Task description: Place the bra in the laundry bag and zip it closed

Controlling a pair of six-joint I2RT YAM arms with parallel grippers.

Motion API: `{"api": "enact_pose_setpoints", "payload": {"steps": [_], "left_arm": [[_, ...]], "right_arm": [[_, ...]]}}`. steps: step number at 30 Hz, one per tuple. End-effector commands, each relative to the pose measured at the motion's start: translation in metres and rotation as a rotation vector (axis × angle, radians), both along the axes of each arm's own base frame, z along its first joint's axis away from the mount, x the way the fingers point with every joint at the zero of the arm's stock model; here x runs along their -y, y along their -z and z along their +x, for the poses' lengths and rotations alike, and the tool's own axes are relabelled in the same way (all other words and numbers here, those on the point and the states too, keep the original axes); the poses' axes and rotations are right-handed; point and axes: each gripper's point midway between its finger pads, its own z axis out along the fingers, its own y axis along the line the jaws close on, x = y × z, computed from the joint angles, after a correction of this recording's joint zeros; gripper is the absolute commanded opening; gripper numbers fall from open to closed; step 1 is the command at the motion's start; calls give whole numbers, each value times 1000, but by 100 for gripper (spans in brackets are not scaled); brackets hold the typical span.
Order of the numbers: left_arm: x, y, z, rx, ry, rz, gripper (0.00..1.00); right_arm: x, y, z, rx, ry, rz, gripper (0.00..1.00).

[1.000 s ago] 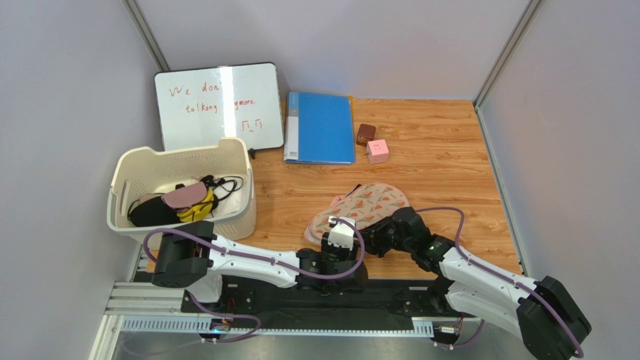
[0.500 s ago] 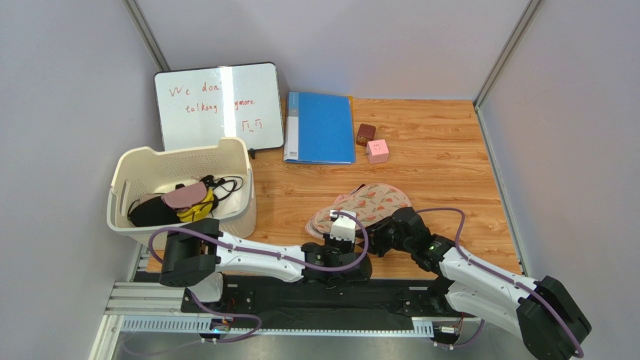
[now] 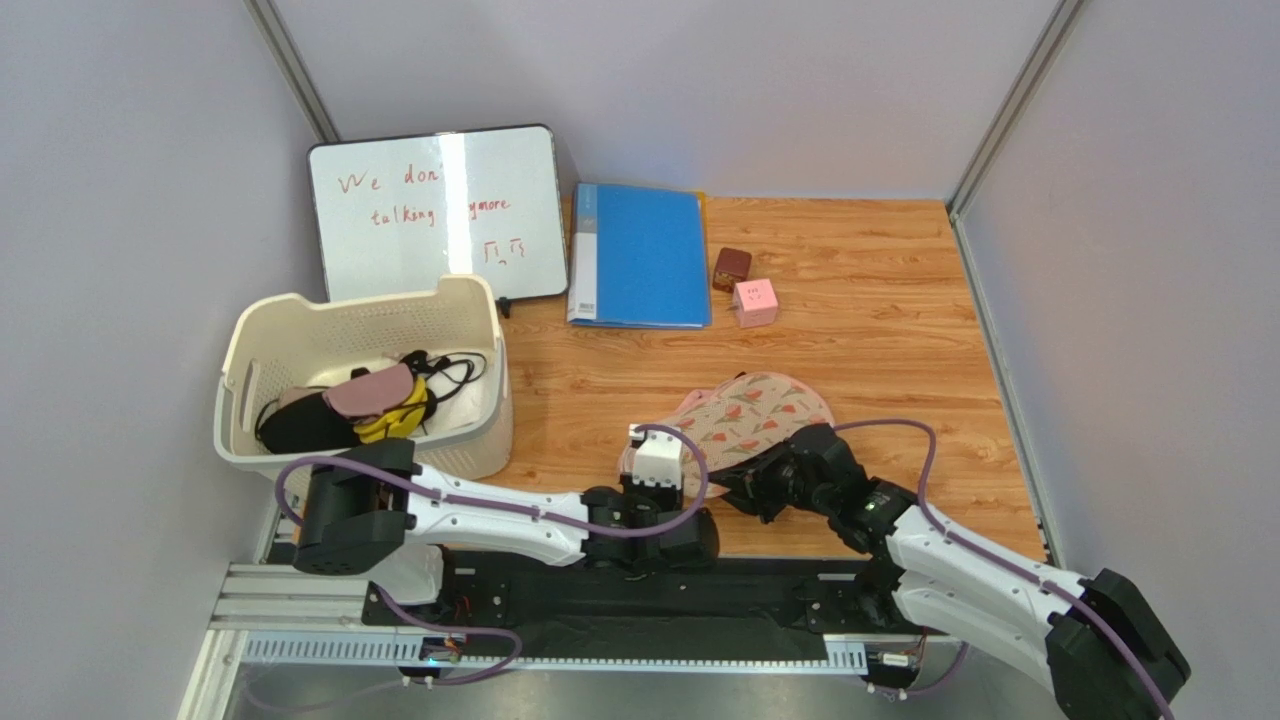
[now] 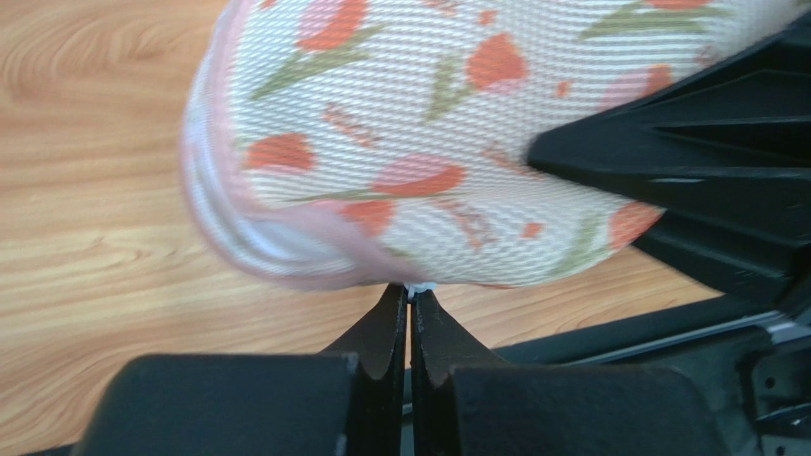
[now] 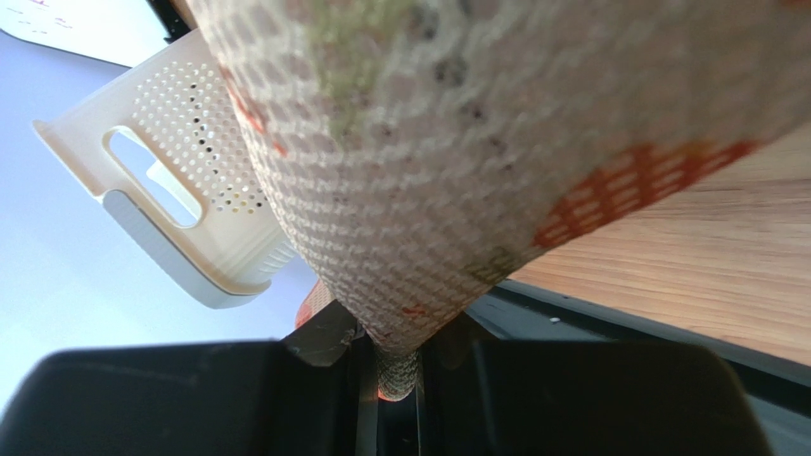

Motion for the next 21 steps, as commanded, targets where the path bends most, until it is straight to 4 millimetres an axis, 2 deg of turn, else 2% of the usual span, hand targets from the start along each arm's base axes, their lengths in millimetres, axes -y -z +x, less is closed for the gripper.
{"api": "enact_pose_setpoints", "payload": {"steps": [1,5,7,9,12,13,15,16,21], "left_arm": [[-34,1,-5,-40,-19,-16,0],[-40,-7,-11,-45,38,-83,0],[-36,-9,-14,-37,115,-81,0],[-25,-19,-18,-37,163,-131,0],[-26,-15,-20,-44,174,-138,0],[-29,-8,-20,-51,183,-129,0],[-18,-8,-29,-75,280,-154,0],[-19,-2,-32,-85,300,-151,0],[-2,7,-51,-136,443,-196,0]], "right_arm": [[16,21,-8,-6,4,-68,14],[23,22,-6,17,10,-94,13],[26,23,-5,16,12,-104,13],[27,23,-4,18,14,-106,13],[28,23,-3,29,5,-110,13],[28,23,-5,29,-9,-110,13],[34,26,-1,69,-34,-143,13],[34,25,0,94,-55,-157,14],[46,29,13,232,-229,-323,15]]}}
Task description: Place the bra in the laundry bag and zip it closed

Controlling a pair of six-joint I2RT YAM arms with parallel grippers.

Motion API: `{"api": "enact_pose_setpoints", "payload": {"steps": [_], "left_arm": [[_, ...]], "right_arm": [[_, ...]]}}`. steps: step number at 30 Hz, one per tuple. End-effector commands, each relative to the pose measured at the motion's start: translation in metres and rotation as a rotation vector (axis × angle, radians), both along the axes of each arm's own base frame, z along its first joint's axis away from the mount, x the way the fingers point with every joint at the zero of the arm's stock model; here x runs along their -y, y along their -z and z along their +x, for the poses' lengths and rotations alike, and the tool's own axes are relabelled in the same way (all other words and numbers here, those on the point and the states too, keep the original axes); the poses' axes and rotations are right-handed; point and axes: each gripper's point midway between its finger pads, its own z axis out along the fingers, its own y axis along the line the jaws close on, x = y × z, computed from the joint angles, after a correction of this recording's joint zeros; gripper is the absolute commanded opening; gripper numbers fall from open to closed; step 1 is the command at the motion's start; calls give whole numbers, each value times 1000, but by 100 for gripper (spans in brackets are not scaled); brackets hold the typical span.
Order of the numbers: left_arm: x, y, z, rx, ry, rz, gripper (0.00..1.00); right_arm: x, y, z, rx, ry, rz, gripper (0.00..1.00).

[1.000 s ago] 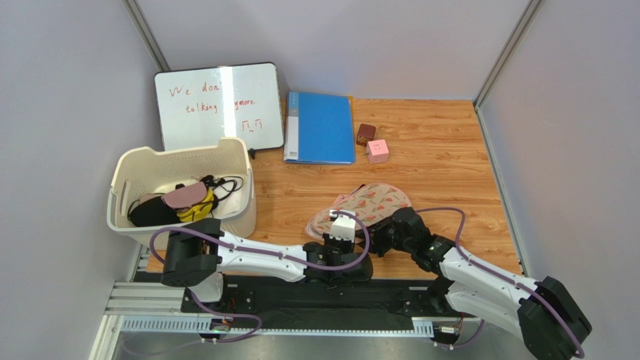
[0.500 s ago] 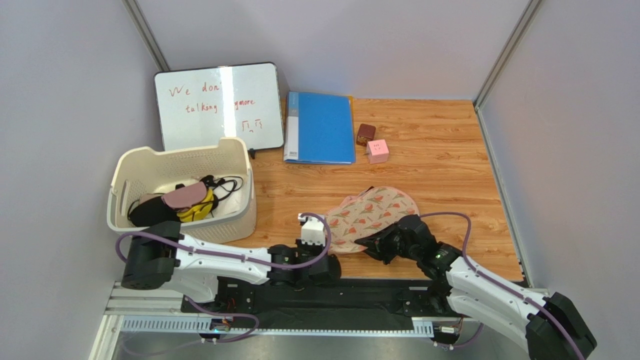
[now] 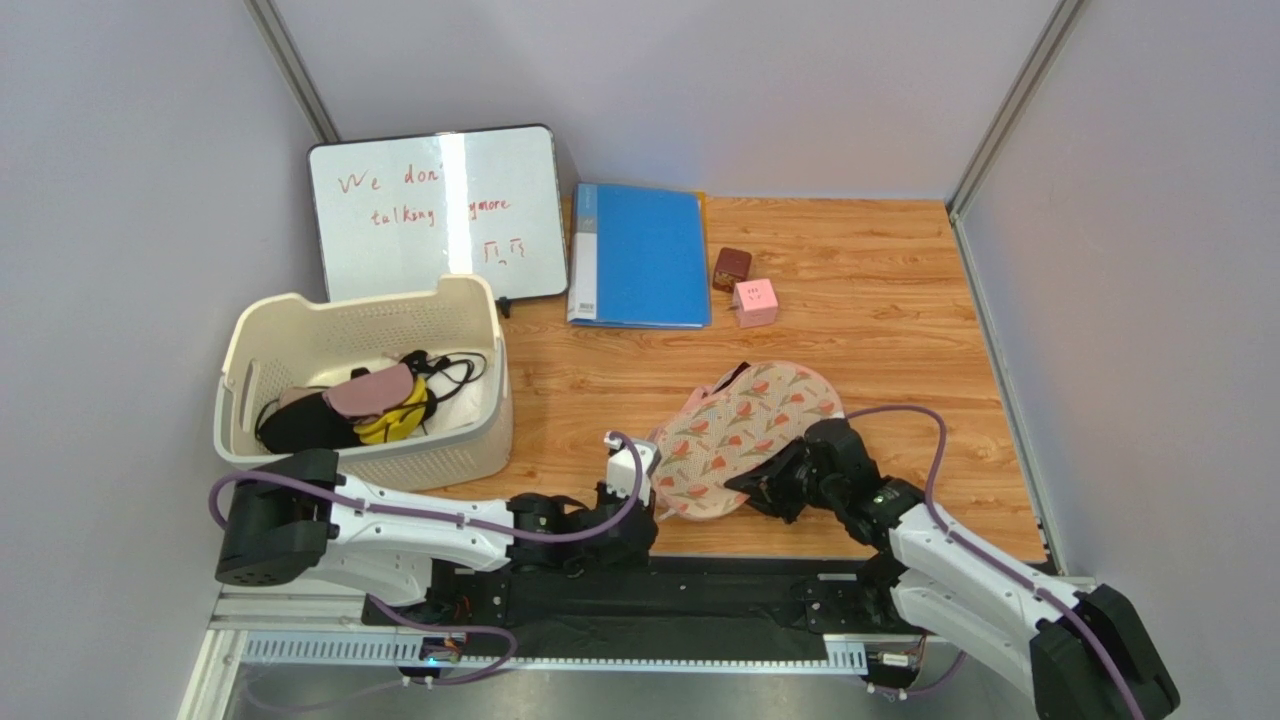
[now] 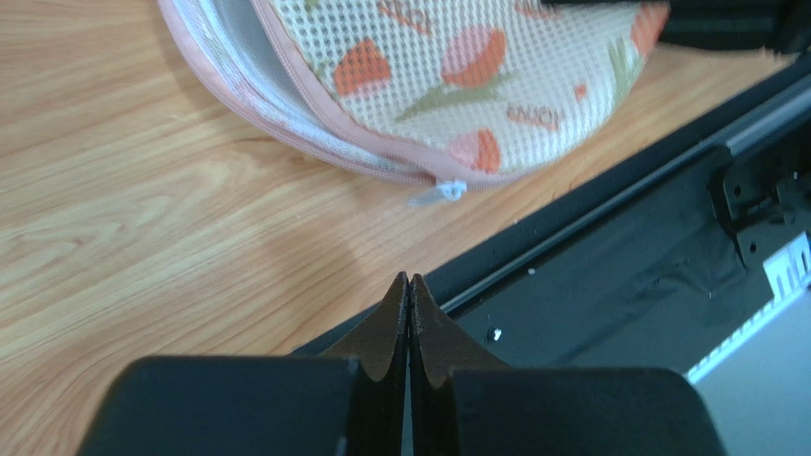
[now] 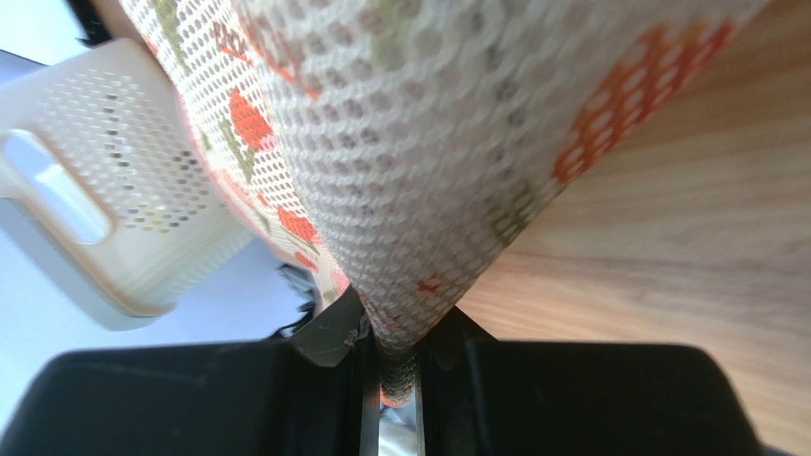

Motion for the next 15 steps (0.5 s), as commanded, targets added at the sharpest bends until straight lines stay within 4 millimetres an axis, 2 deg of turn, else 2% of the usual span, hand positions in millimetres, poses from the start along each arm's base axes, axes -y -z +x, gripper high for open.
{"api": "enact_pose_setpoints", "payload": {"steps": [1,3,5,7,8,10,11,12,13,14,15], "left_arm": [[23,-2,-19,-31,160,-59,0],[17,14,-14,-65,98,1,0],[-5,37,-2,-103,19,112,0],[-15,47,5,-140,-47,153,0],[-14,46,8,-143,-43,152,0],[0,33,4,-124,44,118,0],[18,21,3,-106,91,36,0],[25,19,-7,-118,157,1,0],[28,11,-11,-101,188,-27,17],[42,-3,-12,-77,212,-107,26],[46,-8,-18,-61,246,-127,32]], "right_arm": [[13,2,14,154,-174,-169,15],[21,7,15,170,-234,-208,15],[23,7,14,183,-292,-187,16],[25,4,12,226,-359,-195,16],[28,5,9,216,-366,-207,16],[28,-1,8,244,-393,-211,16],[27,-3,8,253,-399,-206,16],[26,-5,9,260,-396,-202,16],[26,-7,9,263,-388,-198,16],[26,-7,9,259,-382,-192,16],[25,-6,8,253,-375,-184,16]]}}
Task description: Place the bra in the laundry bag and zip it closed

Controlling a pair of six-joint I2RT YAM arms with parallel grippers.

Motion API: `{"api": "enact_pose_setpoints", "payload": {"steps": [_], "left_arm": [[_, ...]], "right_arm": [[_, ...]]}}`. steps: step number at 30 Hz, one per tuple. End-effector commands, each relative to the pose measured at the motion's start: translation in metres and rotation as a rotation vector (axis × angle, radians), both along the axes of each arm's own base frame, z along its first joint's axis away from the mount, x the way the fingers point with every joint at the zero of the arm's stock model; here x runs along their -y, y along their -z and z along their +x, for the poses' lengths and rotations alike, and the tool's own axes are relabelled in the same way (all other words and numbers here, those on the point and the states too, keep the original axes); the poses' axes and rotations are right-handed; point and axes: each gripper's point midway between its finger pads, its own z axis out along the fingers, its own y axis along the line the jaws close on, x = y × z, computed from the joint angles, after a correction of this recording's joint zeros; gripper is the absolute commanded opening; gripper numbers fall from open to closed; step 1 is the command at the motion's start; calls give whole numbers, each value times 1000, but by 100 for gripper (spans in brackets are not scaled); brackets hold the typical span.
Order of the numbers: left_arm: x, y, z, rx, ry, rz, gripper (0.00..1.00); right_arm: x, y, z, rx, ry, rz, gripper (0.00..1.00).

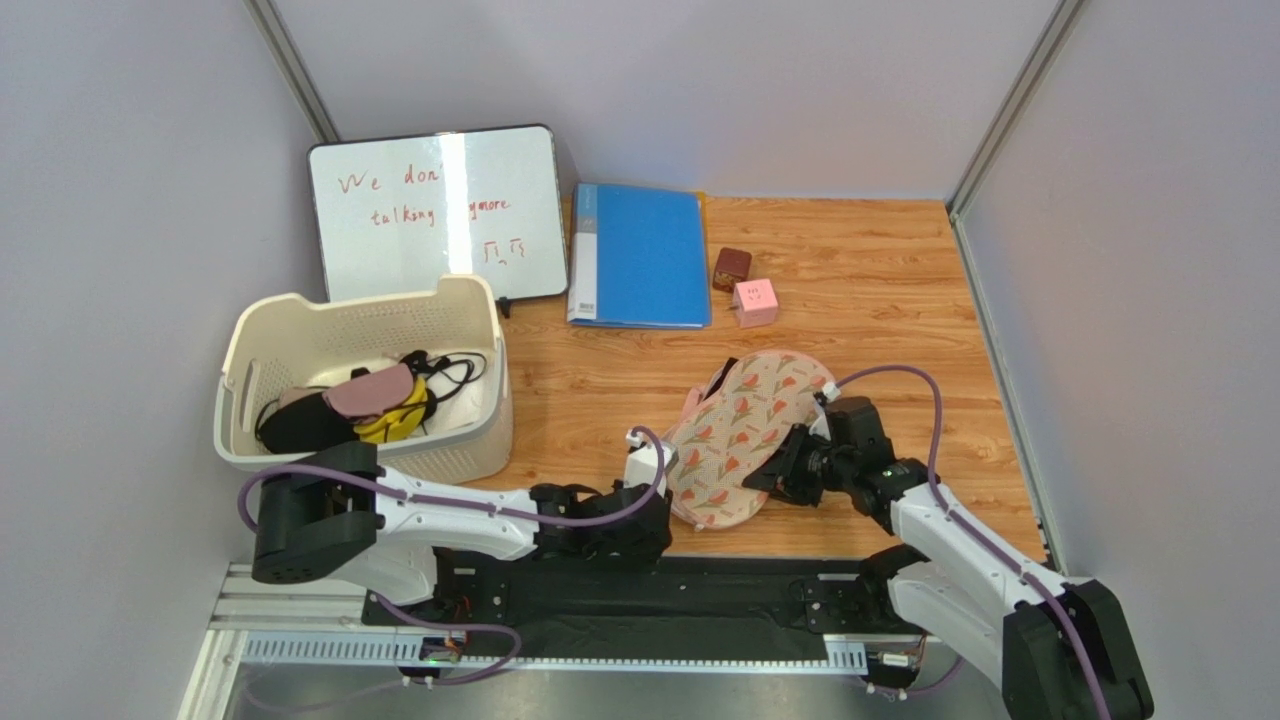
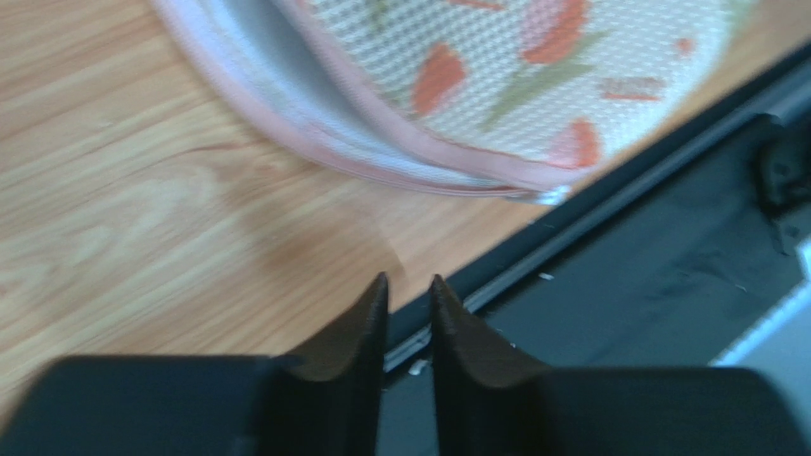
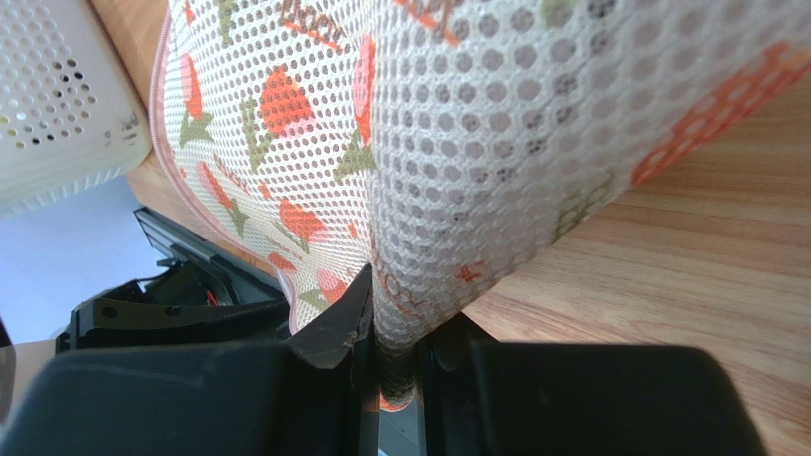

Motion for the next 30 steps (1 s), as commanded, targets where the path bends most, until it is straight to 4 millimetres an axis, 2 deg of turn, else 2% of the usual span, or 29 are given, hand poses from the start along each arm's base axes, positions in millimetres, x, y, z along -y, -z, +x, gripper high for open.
{"api": "enact_pose_setpoints", "payload": {"steps": [1,3,5,6,8,9,10,14,16,21,30], "left_arm": [[43,-48,-20,70,186,-219,41],[53,-59,-23,103,215,-229,45],[56,-54,-24,110,222,-197,50],[57,-48,-24,104,225,-181,66],[62,-47,-24,109,217,-185,75],[63,-44,-23,114,209,-175,83],[60,-39,-23,117,199,-147,84],[55,-42,-7,172,111,-63,82],[46,-34,-3,174,80,0,76],[48,-38,8,225,38,8,64],[36,-47,23,281,-43,61,48]], "right_arm": [[-6,-12,1,33,-44,34,16],[-11,-13,-1,10,-41,71,16],[-16,-12,-4,-53,-25,115,15],[-18,-12,-6,-77,-19,130,15],[-20,-11,-7,-130,10,148,15],[-21,-12,-8,-146,17,161,15],[-22,-12,-9,-154,22,169,15],[-25,-19,-8,-175,40,208,15],[-27,-22,-8,-186,50,230,15],[-30,-26,-9,-200,52,261,15],[-30,-27,-12,-195,42,270,10]]}}
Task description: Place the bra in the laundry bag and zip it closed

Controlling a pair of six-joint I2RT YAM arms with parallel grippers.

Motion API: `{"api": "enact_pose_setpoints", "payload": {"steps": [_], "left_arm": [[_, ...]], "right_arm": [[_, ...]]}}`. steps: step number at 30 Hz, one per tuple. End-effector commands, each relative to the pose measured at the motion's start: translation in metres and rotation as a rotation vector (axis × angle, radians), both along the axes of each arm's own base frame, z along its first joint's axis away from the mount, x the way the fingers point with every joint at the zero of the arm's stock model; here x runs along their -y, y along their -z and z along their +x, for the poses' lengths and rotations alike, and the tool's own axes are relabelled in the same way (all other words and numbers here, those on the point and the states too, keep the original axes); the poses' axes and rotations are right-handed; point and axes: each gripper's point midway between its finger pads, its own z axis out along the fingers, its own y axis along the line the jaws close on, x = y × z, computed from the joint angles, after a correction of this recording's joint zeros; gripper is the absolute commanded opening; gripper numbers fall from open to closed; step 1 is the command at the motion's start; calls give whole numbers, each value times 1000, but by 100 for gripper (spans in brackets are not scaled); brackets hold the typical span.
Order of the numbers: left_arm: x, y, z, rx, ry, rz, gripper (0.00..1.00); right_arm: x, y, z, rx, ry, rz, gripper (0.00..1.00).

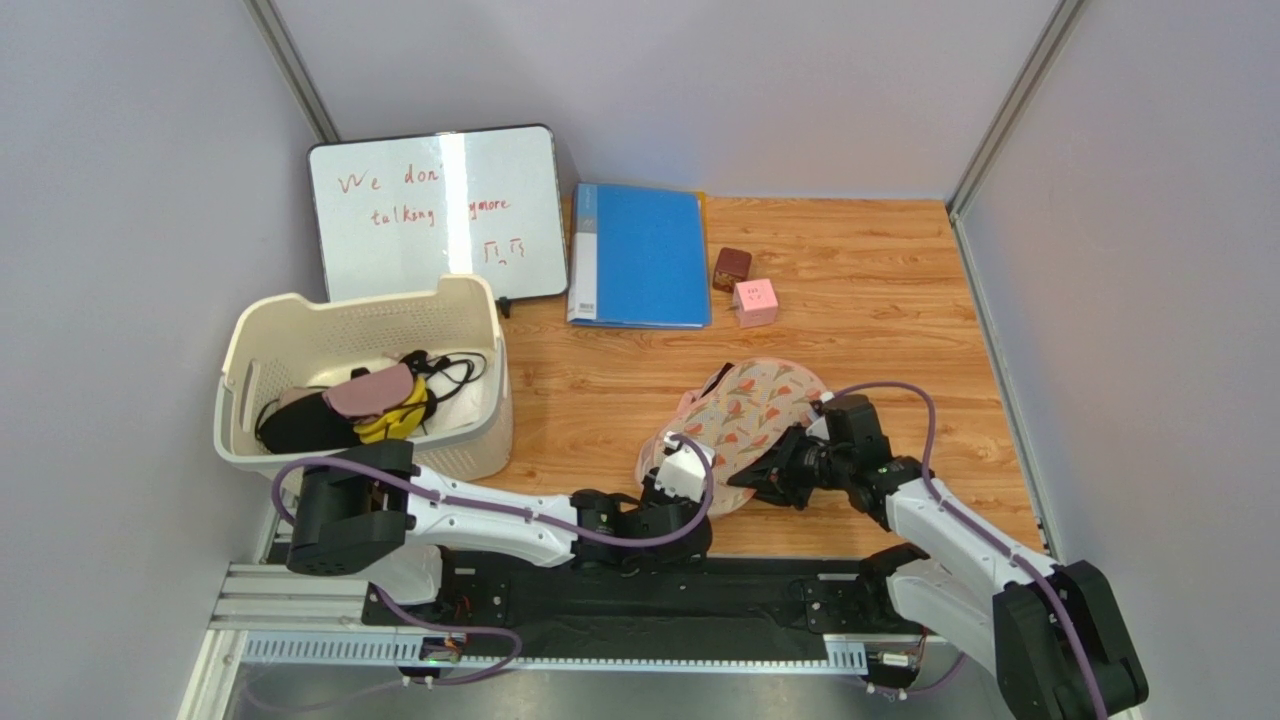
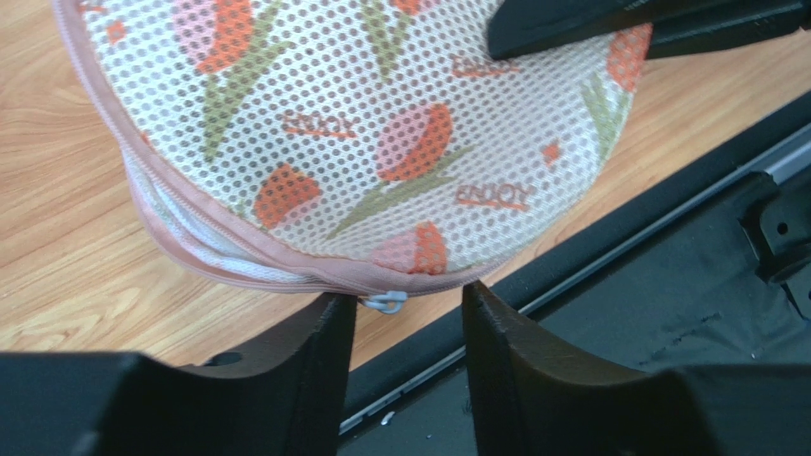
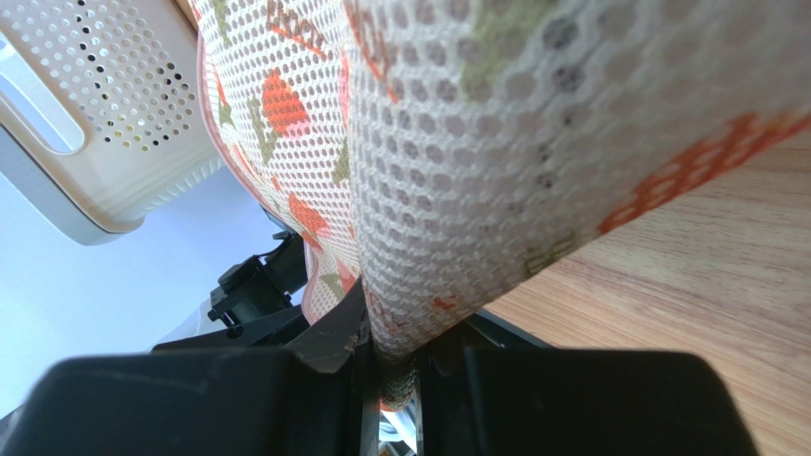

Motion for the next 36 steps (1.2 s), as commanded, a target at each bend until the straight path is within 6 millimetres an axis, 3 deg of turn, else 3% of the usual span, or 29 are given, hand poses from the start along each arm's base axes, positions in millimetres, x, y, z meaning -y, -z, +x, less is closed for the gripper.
{"api": "enact_pose_setpoints", "payload": {"steps": [1,5,12,16,23,28,36], "left_arm": [[-1,-19,13,56,-70,-21,47],[-5,-23,18,68,-104,-1,35],[-19,-14,24,53,-179,85,0],[-32,-9,25,39,-212,106,0],[-75,13,20,5,-231,169,0],[-69,19,8,-41,-132,87,0],[-15,-3,-6,-61,49,-72,0]], "right_arm": [[-5,-8,-5,7,-25,52,9],[-4,-7,-8,17,-39,50,7],[-1,-3,-13,33,-57,28,6],[2,-2,-16,51,-68,9,4],[13,1,-10,119,-113,-52,3],[18,7,-1,131,-190,-114,3],[7,-9,19,169,-282,-89,4]]}}
